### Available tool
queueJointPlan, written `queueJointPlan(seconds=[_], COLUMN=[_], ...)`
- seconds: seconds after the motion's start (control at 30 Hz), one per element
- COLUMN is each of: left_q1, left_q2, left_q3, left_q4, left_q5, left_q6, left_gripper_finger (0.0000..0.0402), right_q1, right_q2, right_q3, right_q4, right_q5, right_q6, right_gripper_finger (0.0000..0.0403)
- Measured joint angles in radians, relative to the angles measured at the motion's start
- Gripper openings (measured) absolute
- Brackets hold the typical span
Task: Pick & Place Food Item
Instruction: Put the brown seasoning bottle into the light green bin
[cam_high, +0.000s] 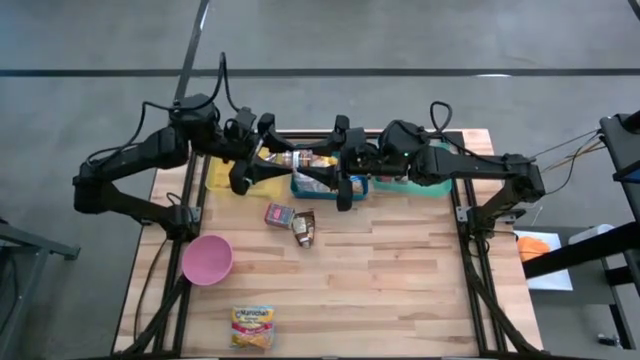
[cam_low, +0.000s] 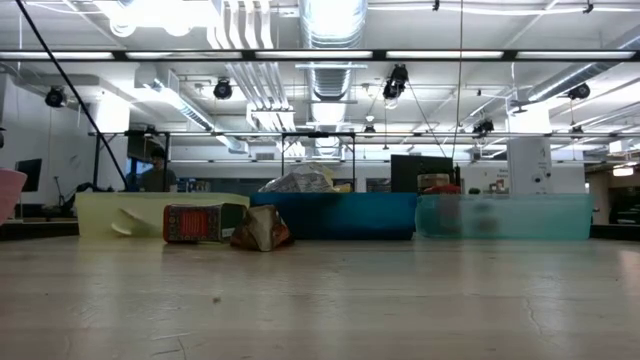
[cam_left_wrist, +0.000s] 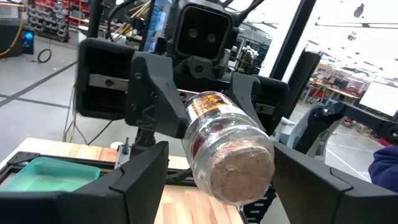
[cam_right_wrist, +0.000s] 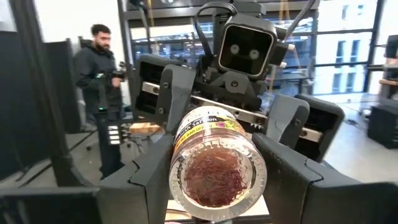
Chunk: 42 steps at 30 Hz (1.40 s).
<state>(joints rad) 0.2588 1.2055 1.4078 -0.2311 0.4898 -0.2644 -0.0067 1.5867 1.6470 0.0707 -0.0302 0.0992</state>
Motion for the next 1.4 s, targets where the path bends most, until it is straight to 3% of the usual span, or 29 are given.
queueJointPlan(seconds=[0.23,0.6,0.8,0.97,1.27,1.4], left_q1=[-0.002,-0.003,-0.002,-0.003,-0.002,-0.002], left_q2=[0.017,0.017,0.017,0.017,0.015,0.013], left_q3=[0.0,-0.002,0.0,0.0,0.0,0.0], left_q4=[0.009,0.012,0.014,0.018,0.009,0.011], left_q5=[0.027,0.072,0.107,0.114,0.106,0.08], left_q6=[0.007,0.04,0.028,-0.006,-0.057,-0.068], left_gripper_finger=[0.0257,0.0115,0.0086,0.0113,0.0244,0.0281], right_q1=[-0.001,0.003,0.002,0.003,0.003,0.003], right_q2=[0.0,0.002,0.002,0.002,0.005,0.008], right_q3=[0.0,0.004,0.004,0.003,-0.001,-0.002], right_q4=[0.007,0.003,-0.002,-0.007,-0.027,-0.037], right_q5=[-0.008,-0.023,-0.024,-0.027,-0.03,-0.027], right_q6=[0.005,0.025,0.025,0.022,0.014,0.011], right_gripper_finger=[0.0186,0.0186,0.0186,0.0186,0.0186,0.0186])
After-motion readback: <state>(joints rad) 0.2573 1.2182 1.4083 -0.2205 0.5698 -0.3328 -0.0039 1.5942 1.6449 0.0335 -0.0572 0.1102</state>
